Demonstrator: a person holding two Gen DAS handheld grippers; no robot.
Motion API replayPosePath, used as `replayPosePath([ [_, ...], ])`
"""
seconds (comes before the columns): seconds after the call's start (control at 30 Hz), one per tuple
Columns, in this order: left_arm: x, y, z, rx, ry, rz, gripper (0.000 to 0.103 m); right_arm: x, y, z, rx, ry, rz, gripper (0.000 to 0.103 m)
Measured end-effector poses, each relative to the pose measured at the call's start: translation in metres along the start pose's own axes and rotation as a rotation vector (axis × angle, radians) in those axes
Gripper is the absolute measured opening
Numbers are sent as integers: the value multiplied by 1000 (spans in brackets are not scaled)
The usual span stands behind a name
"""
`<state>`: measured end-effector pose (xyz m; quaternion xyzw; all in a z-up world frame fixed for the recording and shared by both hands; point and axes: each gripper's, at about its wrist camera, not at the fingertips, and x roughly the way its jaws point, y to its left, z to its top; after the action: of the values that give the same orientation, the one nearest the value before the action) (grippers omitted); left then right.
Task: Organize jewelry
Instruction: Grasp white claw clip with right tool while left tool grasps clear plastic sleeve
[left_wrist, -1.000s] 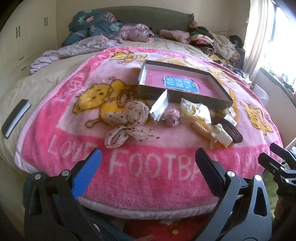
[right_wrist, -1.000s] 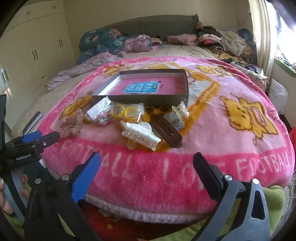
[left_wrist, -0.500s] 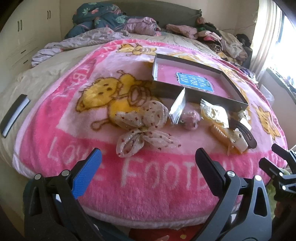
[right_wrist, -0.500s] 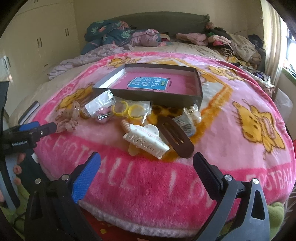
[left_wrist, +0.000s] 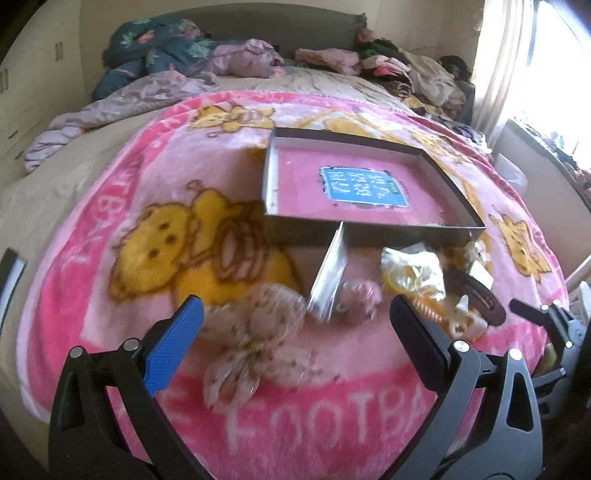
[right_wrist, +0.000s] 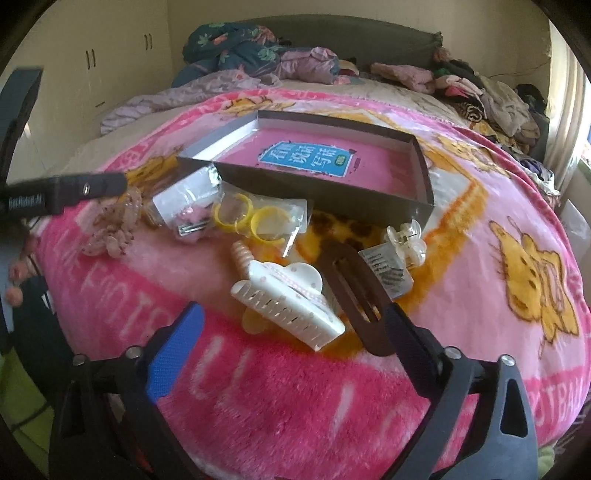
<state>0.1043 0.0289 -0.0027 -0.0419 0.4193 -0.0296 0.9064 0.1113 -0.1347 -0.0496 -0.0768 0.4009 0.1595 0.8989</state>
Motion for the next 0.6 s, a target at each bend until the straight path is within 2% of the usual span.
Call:
replayPosePath([
  [0.2,24,-7,15,39,50,-8,93,15,-1,1,-37,10,-21,82],
  [0.3,36,-7,20,49,70,-25,83,22,-2,2,-58,17,-21,75],
  [0.43,54,-6,25,70,112,-59,72,28,-2,4,-84,17,-16,62],
  [0.47,57,-7,25,72,121,-73,67,29,-2,5,-91,12,-5,53],
  [0.53,65,-6,26,63,144,-92,63,30,0,6,-105,8,31,41],
  [0.6,72,-6,25,63,161,-105,62,30,1,8,-119,6,34,38],
])
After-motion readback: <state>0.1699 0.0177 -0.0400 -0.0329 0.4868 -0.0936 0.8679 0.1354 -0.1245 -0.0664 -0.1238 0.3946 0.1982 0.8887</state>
